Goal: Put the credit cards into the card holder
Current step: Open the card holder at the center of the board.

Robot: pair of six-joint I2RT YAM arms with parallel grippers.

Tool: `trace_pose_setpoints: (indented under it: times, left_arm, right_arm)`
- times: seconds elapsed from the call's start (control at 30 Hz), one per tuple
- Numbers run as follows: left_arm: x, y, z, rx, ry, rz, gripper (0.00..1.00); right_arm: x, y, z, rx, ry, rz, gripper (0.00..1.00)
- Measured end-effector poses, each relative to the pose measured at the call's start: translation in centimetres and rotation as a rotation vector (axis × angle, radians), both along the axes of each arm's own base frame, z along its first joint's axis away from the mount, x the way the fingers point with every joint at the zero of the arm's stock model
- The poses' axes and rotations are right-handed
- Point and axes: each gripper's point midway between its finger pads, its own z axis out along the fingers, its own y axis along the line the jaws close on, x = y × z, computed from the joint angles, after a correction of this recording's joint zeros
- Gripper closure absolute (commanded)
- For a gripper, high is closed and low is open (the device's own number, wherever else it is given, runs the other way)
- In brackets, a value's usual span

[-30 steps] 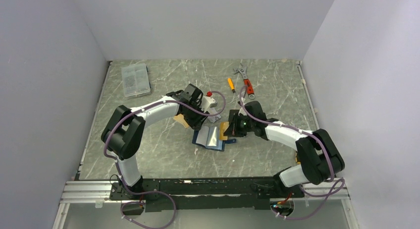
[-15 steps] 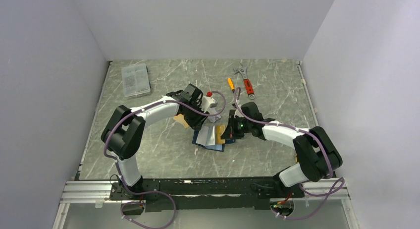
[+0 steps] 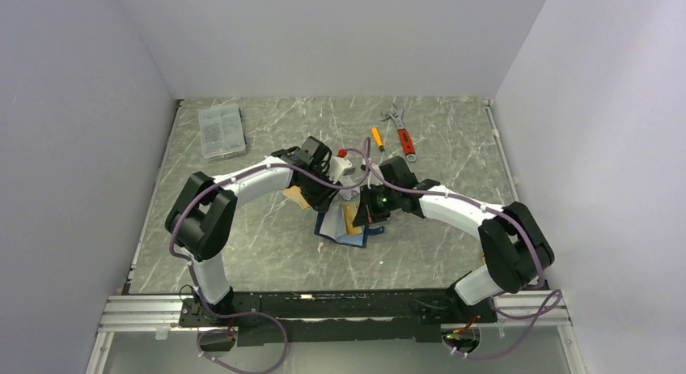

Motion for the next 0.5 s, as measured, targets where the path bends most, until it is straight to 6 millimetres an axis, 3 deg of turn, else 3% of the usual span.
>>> trace_pose_setpoints:
  times: [0.3, 0.5]
  left_arm:
    - [-0.1, -0.4, 0.7, -0.042, 0.029, -0.009, 0.42]
    - [0.1, 0.9, 1.5, -0.147, 0.137, 0.034, 0.33]
  right_arm:
    - [-0.7, 1.1, -0.5, 0.009, 0.062, 0.054, 1.0]
    - [-0.9, 2.4, -1.7, 0.041, 0.118, 0.068, 1.0]
